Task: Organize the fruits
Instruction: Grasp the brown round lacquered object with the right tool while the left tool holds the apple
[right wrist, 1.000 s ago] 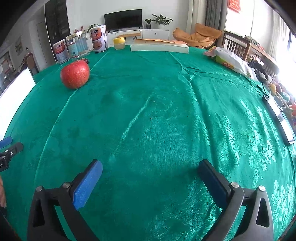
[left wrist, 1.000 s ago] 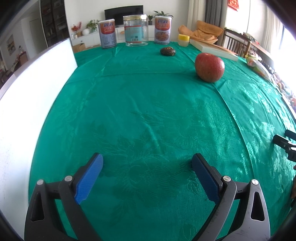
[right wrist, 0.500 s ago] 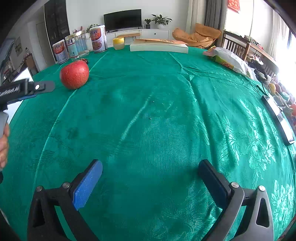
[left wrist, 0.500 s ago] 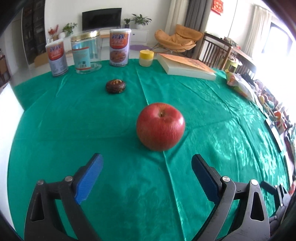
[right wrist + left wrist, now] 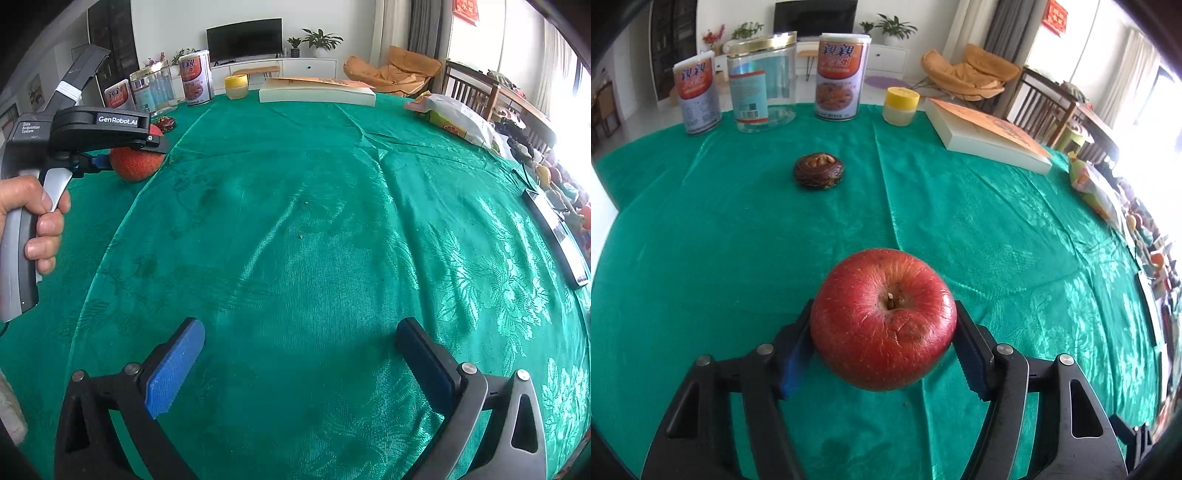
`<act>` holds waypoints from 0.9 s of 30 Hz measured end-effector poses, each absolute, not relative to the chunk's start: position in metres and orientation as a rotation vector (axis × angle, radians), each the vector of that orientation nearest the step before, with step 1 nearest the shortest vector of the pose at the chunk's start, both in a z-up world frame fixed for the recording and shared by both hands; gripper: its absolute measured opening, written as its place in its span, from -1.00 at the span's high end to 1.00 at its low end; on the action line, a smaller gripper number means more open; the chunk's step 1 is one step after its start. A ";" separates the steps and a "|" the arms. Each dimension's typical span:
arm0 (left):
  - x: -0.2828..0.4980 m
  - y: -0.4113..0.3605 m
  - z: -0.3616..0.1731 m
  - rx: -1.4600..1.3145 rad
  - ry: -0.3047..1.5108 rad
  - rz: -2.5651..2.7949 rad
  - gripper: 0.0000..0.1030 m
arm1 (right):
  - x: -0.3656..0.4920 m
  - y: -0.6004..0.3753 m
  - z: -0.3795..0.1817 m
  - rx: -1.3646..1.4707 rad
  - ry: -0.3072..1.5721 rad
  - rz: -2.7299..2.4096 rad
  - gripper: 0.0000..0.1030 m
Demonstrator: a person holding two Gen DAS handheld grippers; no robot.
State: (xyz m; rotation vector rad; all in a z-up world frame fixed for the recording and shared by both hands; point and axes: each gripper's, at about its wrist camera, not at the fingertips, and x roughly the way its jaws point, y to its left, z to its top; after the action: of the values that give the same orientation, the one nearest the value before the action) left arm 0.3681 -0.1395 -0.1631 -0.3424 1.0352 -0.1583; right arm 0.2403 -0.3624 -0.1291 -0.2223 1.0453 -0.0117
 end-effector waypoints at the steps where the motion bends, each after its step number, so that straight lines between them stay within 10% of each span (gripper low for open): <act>1: 0.360 -0.131 -0.161 -0.351 1.028 -0.152 -0.35 | 0.240 -0.362 -0.129 -0.222 1.045 -0.012 -1.00; 21: 0.216 -0.012 -0.179 -0.322 1.026 0.018 -0.40 | 0.240 -0.363 -0.129 -0.223 1.046 -0.012 -1.00; 27: 0.223 -0.020 -0.195 -0.200 1.029 0.033 -0.78 | 0.240 -0.362 -0.129 -0.224 1.045 -0.018 -1.00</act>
State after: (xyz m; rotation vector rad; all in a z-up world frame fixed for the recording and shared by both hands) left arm 0.2230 -0.0200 -0.1953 -0.1999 1.0293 0.0331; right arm 0.2402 -0.3622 -0.1293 -0.2240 1.0453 -0.0185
